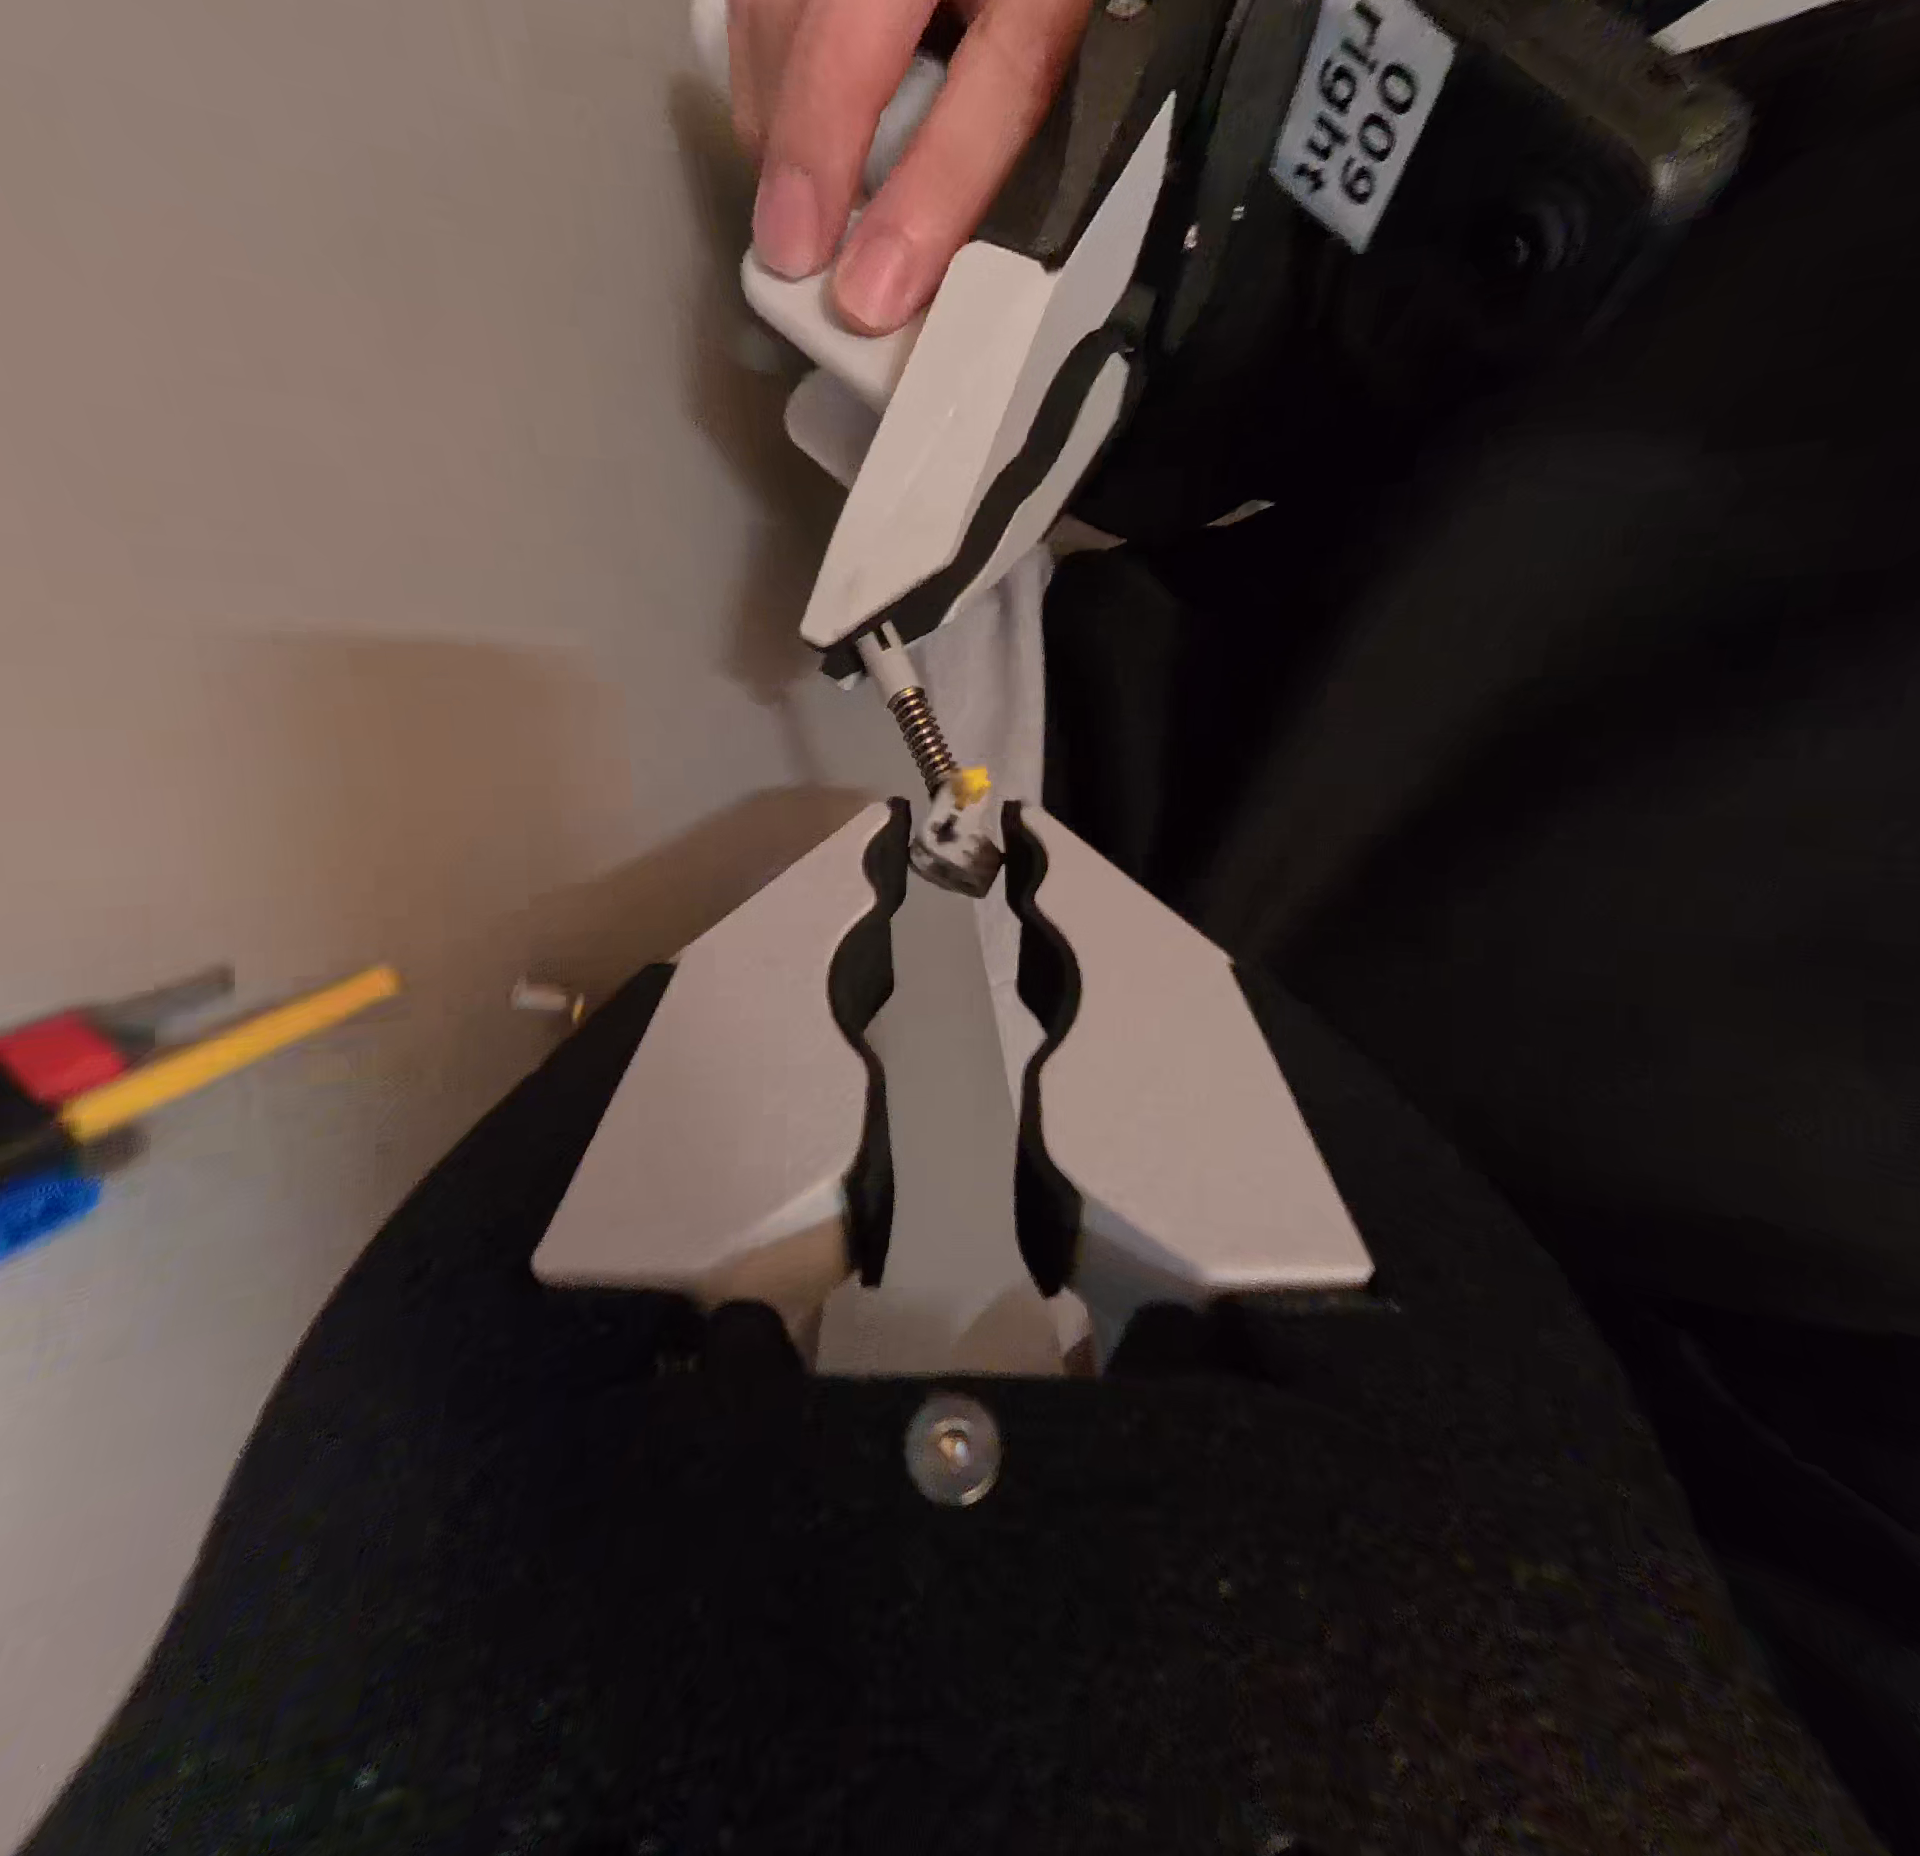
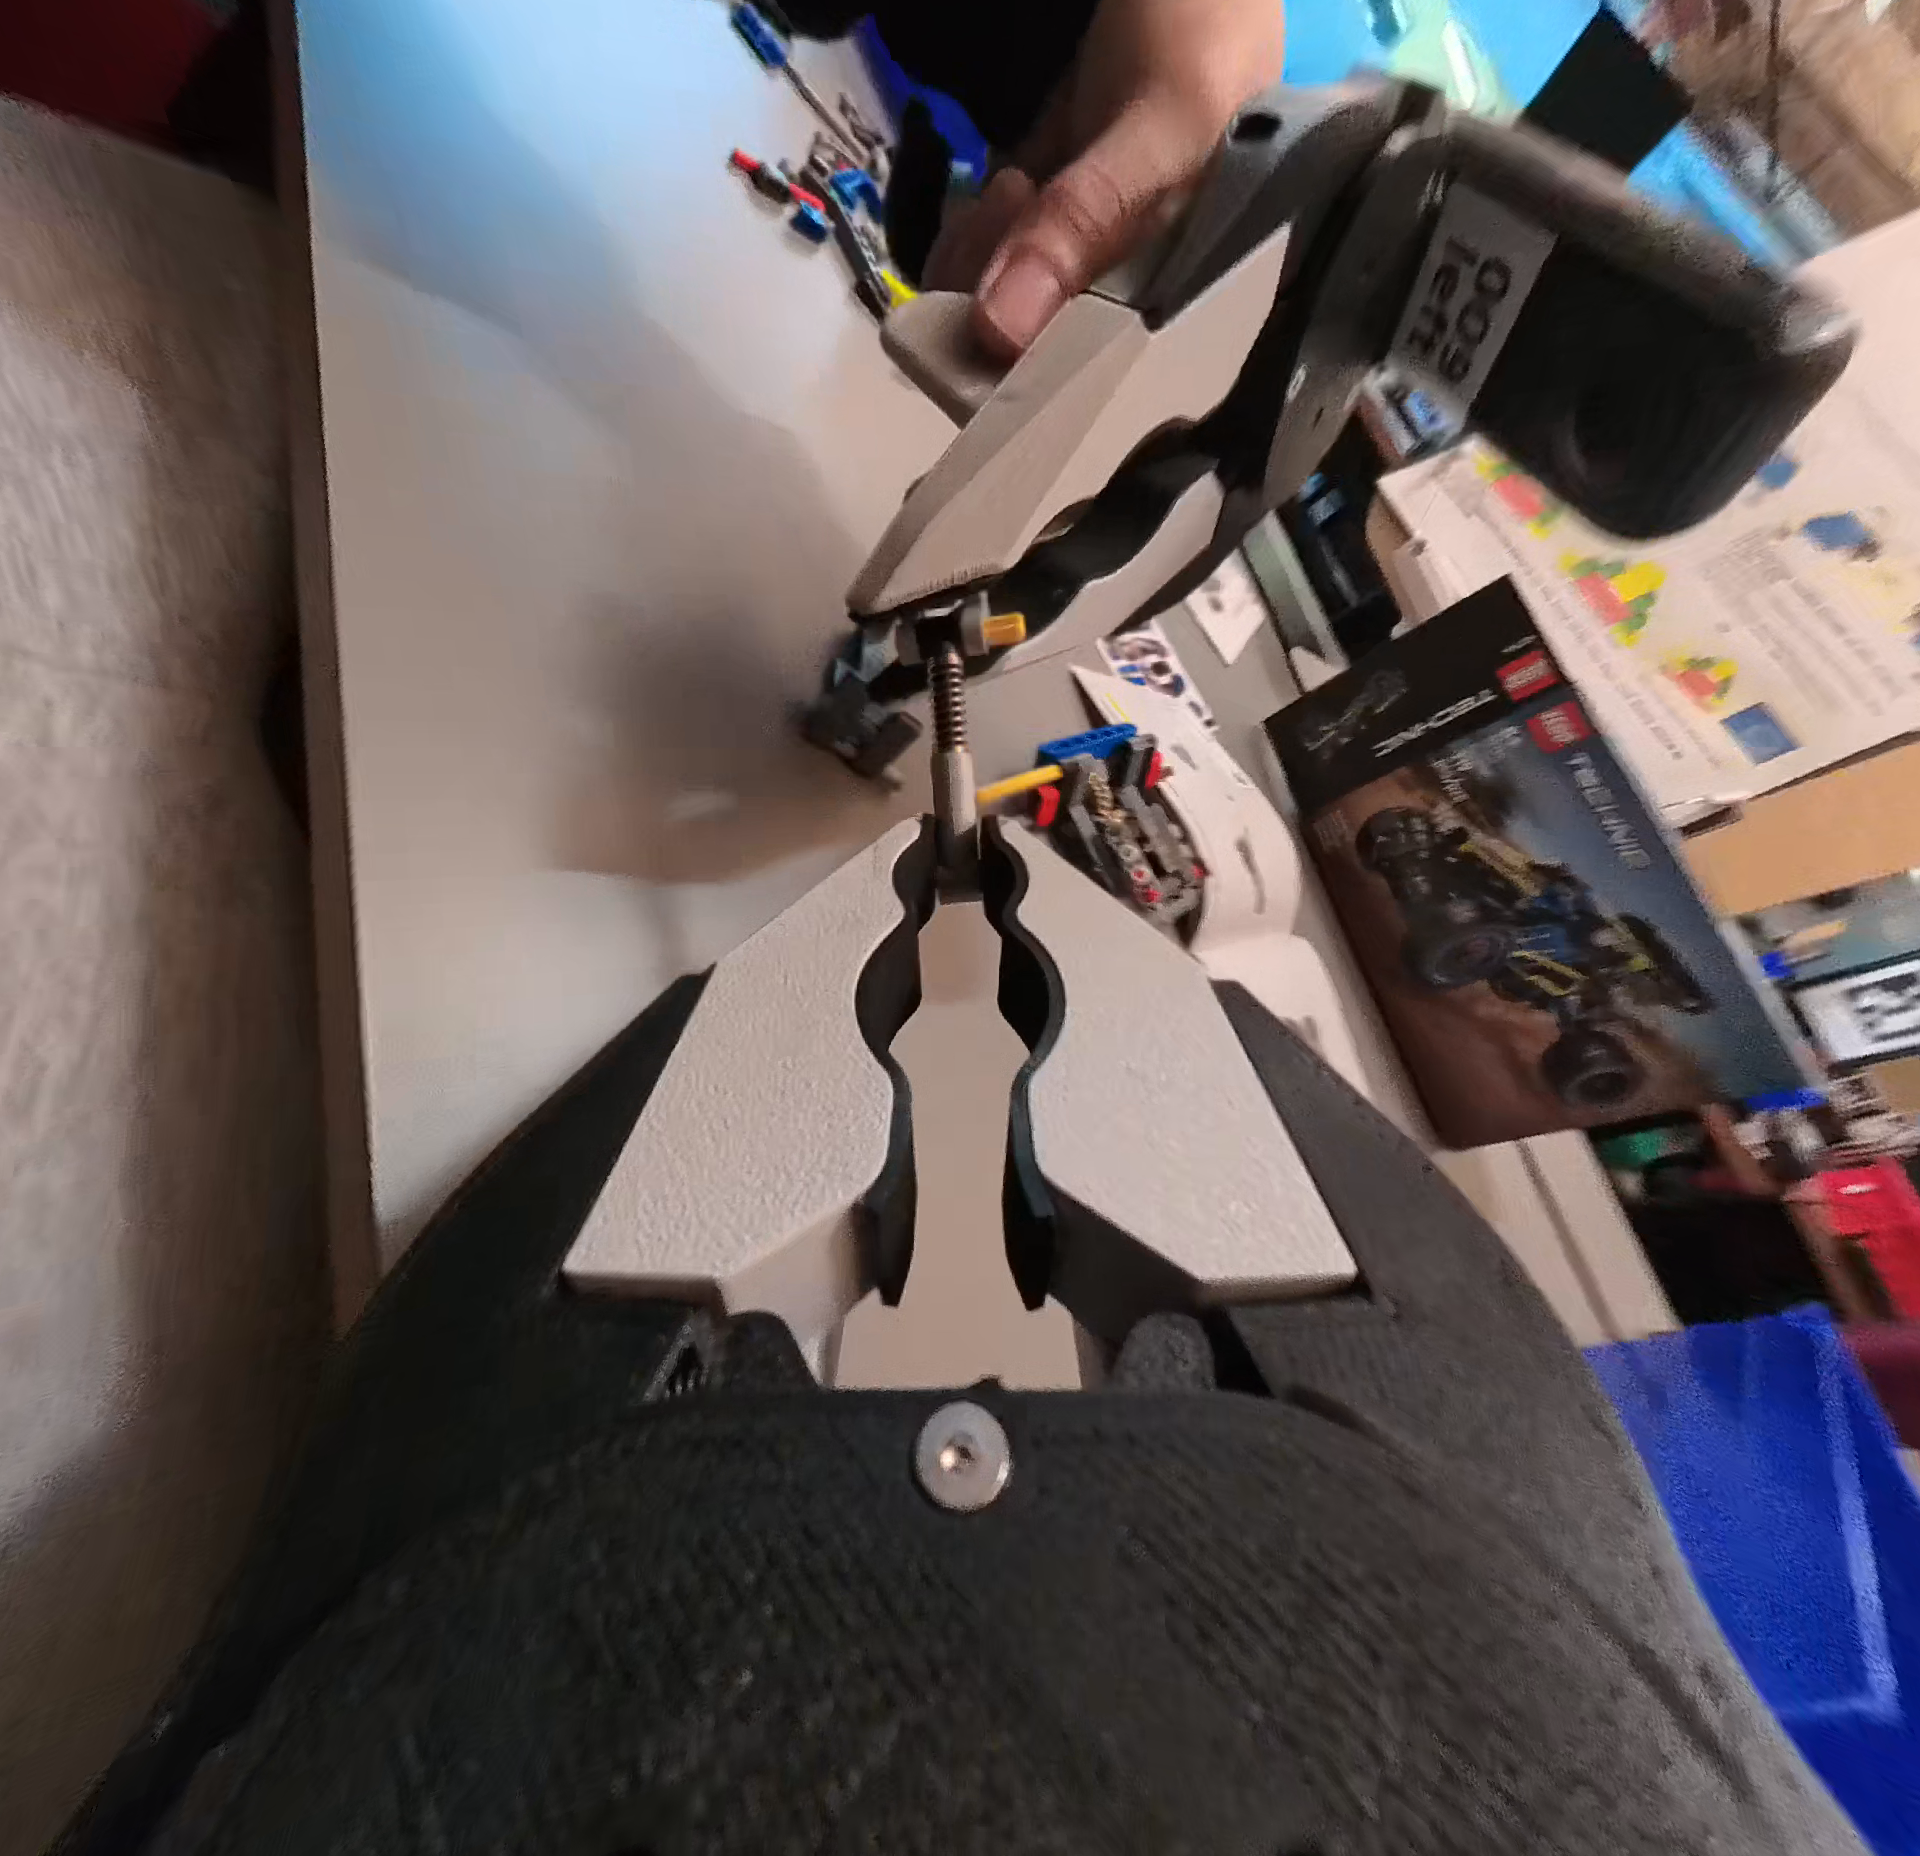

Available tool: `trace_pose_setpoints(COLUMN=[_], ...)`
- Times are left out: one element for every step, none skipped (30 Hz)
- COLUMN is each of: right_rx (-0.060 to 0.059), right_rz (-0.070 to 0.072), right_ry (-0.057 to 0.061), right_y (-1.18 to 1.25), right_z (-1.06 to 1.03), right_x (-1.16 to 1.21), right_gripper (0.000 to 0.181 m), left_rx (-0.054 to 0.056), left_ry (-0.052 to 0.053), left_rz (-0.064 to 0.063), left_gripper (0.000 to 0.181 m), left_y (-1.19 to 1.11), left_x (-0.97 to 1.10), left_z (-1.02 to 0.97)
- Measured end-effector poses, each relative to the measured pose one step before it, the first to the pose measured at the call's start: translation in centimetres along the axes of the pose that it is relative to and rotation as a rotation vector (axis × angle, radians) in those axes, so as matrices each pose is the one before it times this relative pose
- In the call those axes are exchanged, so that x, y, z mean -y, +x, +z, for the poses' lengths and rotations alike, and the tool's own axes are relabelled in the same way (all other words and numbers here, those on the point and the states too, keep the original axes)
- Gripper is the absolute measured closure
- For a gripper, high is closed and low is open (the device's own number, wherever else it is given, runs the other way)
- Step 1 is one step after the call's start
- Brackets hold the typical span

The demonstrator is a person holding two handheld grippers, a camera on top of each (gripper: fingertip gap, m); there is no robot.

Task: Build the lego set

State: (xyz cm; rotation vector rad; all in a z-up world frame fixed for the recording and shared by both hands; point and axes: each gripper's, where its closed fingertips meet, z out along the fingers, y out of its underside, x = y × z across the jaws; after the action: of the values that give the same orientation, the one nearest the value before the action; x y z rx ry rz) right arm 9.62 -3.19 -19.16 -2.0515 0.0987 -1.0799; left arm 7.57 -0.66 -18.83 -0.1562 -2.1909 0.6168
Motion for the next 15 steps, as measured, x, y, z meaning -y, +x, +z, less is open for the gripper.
trace_pose_setpoints(right_rx=[0.0365,0.0564,0.0379,0.0167,0.0167,0.0223,0.0307,0.0195,0.0158,0.0253,0.0214,0.0073,-0.0058,-0.0021,0.0042], right_rz=[0.0512,0.0834,0.0884,0.0564,0.0279,0.0246,0.0132,0.0074,0.0135,0.0121,0.0105,0.0055,-0.0021,-0.0073,0.0044], right_ry=[-0.0173,-0.0388,-0.0457,-0.0213,-0.0066,-0.0183,-0.0157,-0.0036,-0.0097,-0.0218,-0.0333,-0.0365,-0.0245,-0.006,0.0056], right_y=[-0.678,-0.953,-0.697,-0.546,-0.638,-0.609,-0.636,-0.409,-0.218,-0.262,-0.178,0.02,0.154,0.013,-0.095], right_z=[0.557,0.701,0.76,0.706,0.593,0.576,0.525,0.468,0.476,0.519,0.508,0.455,0.403,0.298,0.185], right_x=[0.24,-0.09,-0.215,0.066,0.283,0.187,0.276,0.46,0.321,0.081,-0.14,-0.239,-0.131,0.088,0.205], right_gripper=[0.175,0.175,0.175,0.175,0.176,0.175,0.175,0.175,0.175,0.175,0.176,0.176,0.175,0.175,0.175], left_rx=[0.0582,0.0827,0.0925,0.0981,0.094,0.0641,0.0488,0.0641,0.0814,0.0904,0.0955,0.0824,0.0521,0.0226,0.0036], left_ry=[0.0046,0.0006,-0.0071,-0.0099,-0.0043,0.0076,0.0146,0.0135,0.0096,0.0063,0.0059,0.0142,0.0291,0.0418,0.0427], left_rz=[0.0015,-0.0011,0.0027,0.006,0.0083,0.0137,0.013,0.011,0.0181,0.0275,0.0353,0.0429,0.0451,0.0407,0.0299], left_gripper=[0.167,0.162,0.153,0.148,0.148,0.147,0.147,0.146,0.146,0.146,0.146,0.146,0.147,0.149,0.153], left_y=[-0.311,-0.627,-0.773,-0.841,-0.737,-0.255,0.018,-0.194,-0.428,-0.51,-0.545,-0.294,0.185,0.586,0.746], left_x=[-0.539,-0.709,-0.957,-1.107,-1.052,-0.889,-0.725,-0.624,-0.586,-0.528,-0.391,-0.137,0.21,0.545,0.662], left_z=[-0.505,-0.556,-0.572,-0.542,-0.478,-0.4,-0.369,-0.391,-0.429,-0.476,-0.545,-0.55,-0.497,-0.368,-0.164])
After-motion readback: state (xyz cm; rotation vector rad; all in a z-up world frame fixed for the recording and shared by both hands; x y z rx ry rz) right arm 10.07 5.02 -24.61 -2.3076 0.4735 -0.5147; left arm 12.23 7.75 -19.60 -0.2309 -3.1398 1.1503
